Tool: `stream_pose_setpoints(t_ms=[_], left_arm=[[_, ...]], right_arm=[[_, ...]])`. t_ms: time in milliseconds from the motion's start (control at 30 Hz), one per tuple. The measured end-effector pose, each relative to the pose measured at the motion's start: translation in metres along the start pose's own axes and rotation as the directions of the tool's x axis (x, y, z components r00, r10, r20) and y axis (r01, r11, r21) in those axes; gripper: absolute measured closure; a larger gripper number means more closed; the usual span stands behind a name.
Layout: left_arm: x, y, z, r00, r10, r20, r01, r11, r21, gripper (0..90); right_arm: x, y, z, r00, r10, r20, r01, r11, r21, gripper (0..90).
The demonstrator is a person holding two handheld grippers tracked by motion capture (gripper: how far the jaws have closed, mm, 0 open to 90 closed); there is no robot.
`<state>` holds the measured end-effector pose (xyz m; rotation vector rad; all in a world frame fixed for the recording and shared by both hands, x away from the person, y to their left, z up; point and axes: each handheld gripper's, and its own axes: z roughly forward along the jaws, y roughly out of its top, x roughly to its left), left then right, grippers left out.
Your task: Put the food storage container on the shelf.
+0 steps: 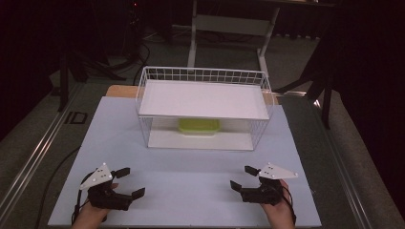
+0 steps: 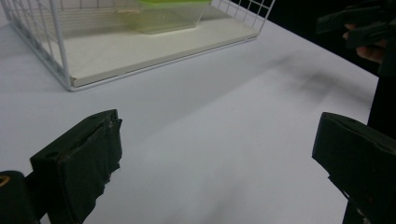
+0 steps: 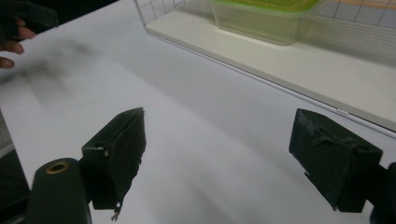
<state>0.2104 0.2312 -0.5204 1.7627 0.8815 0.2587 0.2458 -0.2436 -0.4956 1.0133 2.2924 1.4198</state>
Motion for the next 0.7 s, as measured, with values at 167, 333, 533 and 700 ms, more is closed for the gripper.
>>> stream_pose_setpoints(t_ms=[167, 333, 533, 700], left_arm=[[-0.004, -0.001, 0.005, 0.9989, 0.041, 0.023, -0.041, 0.9991, 0.007, 2.3], [-0.008, -0.003, 0.009, 0.9972, 0.057, 0.048, -0.059, 0.9978, 0.03, 2.3], [-0.008, -0.003, 0.009, 0.9972, 0.065, 0.037, -0.066, 0.9973, 0.03, 2.3], [-0.007, -0.004, 0.01, 0.9977, 0.059, 0.032, -0.06, 0.9976, 0.034, 2.3]], right_arm=[[-0.006, -0.005, 0.002, 0.9998, 0.021, -0.005, -0.021, 1.0, 0.015, 18.8], [-0.01, -0.009, 0.002, 0.9995, 0.026, 0.016, -0.027, 0.999, 0.033, 21.8], [-0.013, -0.01, 0.005, 0.9991, 0.043, 0.005, -0.043, 0.998, 0.037, 21.5], [-0.013, -0.01, 0.006, 0.9989, 0.047, -0.007, -0.047, 0.998, 0.041, 20.7]])
